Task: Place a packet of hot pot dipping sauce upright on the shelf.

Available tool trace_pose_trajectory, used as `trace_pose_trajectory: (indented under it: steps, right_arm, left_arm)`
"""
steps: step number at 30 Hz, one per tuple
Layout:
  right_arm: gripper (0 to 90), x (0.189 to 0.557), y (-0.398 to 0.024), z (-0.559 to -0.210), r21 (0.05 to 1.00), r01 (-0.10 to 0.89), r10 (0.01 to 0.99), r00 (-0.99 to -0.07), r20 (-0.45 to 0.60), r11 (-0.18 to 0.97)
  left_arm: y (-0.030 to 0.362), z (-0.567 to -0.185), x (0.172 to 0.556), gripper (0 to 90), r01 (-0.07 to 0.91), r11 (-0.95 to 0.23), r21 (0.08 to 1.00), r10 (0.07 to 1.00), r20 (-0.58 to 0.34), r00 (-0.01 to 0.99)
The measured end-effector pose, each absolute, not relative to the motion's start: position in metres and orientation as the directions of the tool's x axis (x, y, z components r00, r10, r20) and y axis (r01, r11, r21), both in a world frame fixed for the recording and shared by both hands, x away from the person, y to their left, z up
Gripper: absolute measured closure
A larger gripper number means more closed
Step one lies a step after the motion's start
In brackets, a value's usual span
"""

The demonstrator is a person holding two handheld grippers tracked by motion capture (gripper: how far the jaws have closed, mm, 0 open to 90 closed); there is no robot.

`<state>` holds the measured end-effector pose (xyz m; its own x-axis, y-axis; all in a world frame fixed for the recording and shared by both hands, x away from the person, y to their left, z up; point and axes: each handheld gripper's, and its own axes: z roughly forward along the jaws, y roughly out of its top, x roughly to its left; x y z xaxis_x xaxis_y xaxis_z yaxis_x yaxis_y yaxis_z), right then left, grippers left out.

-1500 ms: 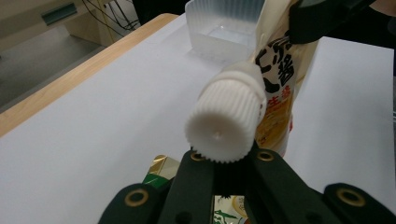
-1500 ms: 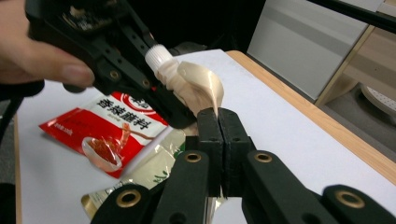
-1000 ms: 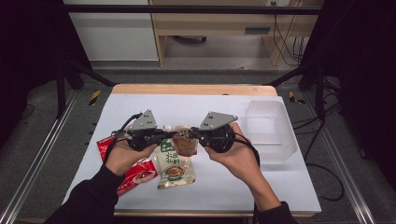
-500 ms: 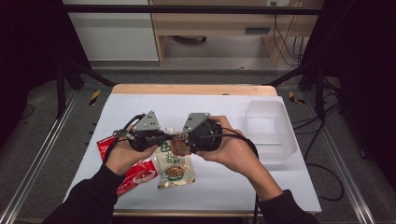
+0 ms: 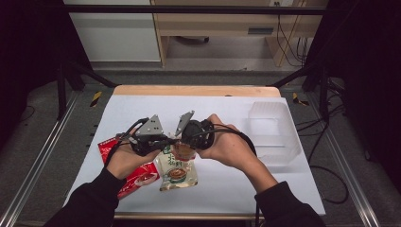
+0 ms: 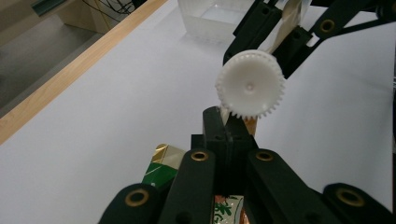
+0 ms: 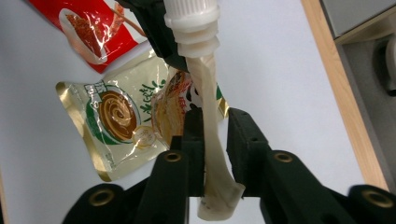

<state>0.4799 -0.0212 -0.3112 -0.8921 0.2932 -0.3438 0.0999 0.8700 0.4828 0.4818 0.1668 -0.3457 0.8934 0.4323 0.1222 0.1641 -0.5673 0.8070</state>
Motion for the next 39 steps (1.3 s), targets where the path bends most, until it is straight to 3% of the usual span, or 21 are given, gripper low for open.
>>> trace_pose_trajectory:
  steps: [4, 9, 12, 13, 14, 15, 16, 18, 22, 31, 39]
  right_arm:
    - [90.0, 0.481, -0.021, -0.311, 0.465, 0.118, 0.291, -0.901, -0.321, 0.877]
    - [90.0, 0.482, -0.022, -0.310, 0.470, 0.137, 0.303, -0.906, -0.297, 0.872]
    - [90.0, 0.484, -0.025, -0.308, 0.474, 0.138, 0.302, -0.909, -0.289, 0.870]
    - [90.0, 0.484, -0.025, -0.308, 0.474, 0.138, 0.302, -0.909, -0.289, 0.870]
    - [90.0, 0.484, -0.028, -0.307, 0.477, 0.138, 0.303, -0.909, -0.288, 0.868]
    - [90.0, 0.484, -0.028, -0.307, 0.477, 0.138, 0.303, -0.909, -0.288, 0.868]
    - [90.0, 0.485, -0.029, -0.307, 0.476, 0.140, 0.304, -0.908, -0.288, 0.868]
    - [90.0, 0.486, -0.033, -0.306, 0.475, 0.131, 0.296, -0.910, -0.291, 0.870]
    - [90.0, 0.488, -0.040, -0.304, 0.470, 0.145, 0.306, -0.908, -0.287, 0.871]
    - [90.0, 0.495, -0.057, -0.308, 0.466, 0.161, 0.318, -0.906, -0.281, 0.870]
    - [90.0, 0.500, -0.073, -0.308, 0.476, 0.165, 0.325, -0.904, -0.277, 0.864]
  left_arm:
    - [0.167, -0.349, 0.482, 90.0, 0.172, -0.555, 0.814, 0.429, 0.103, 0.897]
    - [0.167, -0.351, 0.481, 89.5, 0.171, -0.540, 0.824, 0.429, 0.094, 0.898]
    - [0.167, -0.351, 0.482, 77.2, 0.170, -0.535, 0.828, 0.433, 0.096, 0.896]
    - [0.168, -0.352, 0.482, 77.2, 0.166, -0.532, 0.830, 0.442, 0.105, 0.891]
    - [0.168, -0.354, 0.481, 68.1, 0.164, -0.518, 0.840, 0.451, 0.105, 0.886]
    - [0.168, -0.354, 0.481, 62.1, 0.164, -0.518, 0.840, 0.451, 0.105, 0.886]
    - [0.169, -0.356, 0.481, 62.1, 0.161, -0.517, 0.841, 0.460, 0.113, 0.881]
    - [0.174, -0.361, 0.479, 47.0, 0.174, -0.501, 0.848, 0.487, 0.110, 0.867]
    - [0.180, -0.369, 0.477, 34.3, 0.178, -0.507, 0.843, 0.502, 0.121, 0.856]
    - [0.197, -0.385, 0.473, 17.8, 0.222, -0.498, 0.839, 0.546, 0.104, 0.831]
    - [0.216, -0.404, 0.470, 11.3, 0.272, -0.477, 0.836, 0.587, 0.072, 0.806]
